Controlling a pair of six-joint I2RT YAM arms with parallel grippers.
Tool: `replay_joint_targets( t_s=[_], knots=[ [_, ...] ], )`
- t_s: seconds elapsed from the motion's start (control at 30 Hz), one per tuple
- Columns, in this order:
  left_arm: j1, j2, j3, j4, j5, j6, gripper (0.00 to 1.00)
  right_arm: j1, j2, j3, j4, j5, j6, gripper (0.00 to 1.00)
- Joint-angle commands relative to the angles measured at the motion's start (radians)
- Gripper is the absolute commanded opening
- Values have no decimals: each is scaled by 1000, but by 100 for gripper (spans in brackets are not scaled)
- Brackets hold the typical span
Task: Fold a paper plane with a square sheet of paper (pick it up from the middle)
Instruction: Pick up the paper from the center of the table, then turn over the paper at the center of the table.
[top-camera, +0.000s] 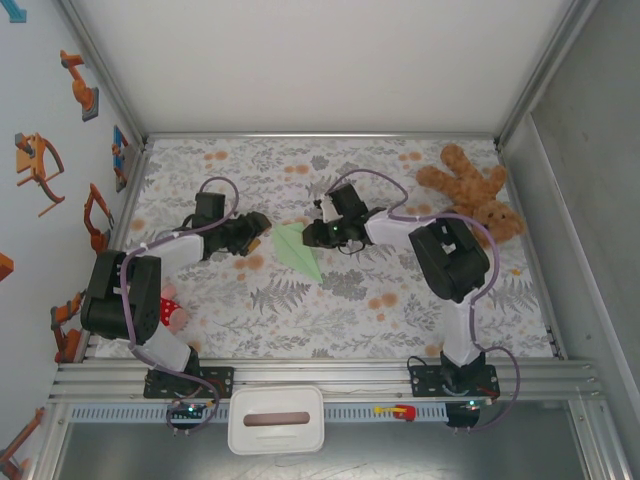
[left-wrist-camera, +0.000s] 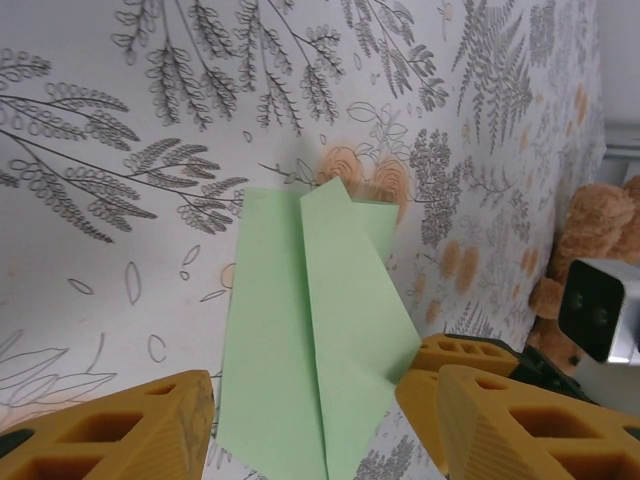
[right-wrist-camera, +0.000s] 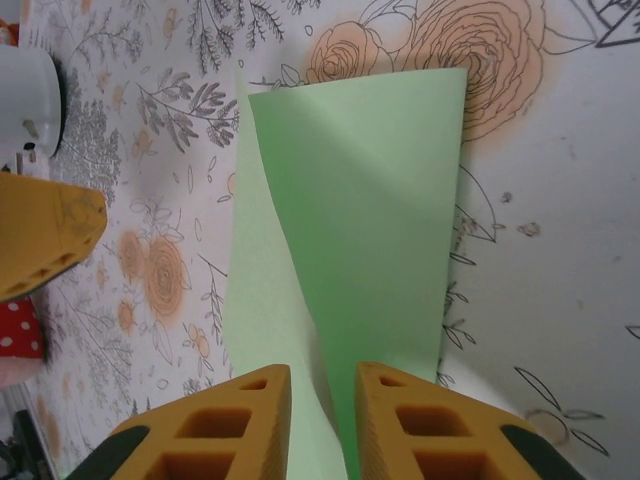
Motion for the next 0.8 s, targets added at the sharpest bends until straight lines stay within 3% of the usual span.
replay_joint_targets(
  t_s=[0.0,0.17,0.53,0.77],
  knots=[
    [-10,-1,-8,49,35,-26,61,-7,22,43,-18,-47,-33,18],
    [-14,-6,-18,92,62,-31,61,-19,3,41,12,-56,-34,0],
    [-51,-109,-68,425,177,-126,66,-63,-250,-68,267,-129,167,0],
    [-109,-81,-72,699,251,-215,68,-67,-314,-84,394,-156,308,0]
  ],
)
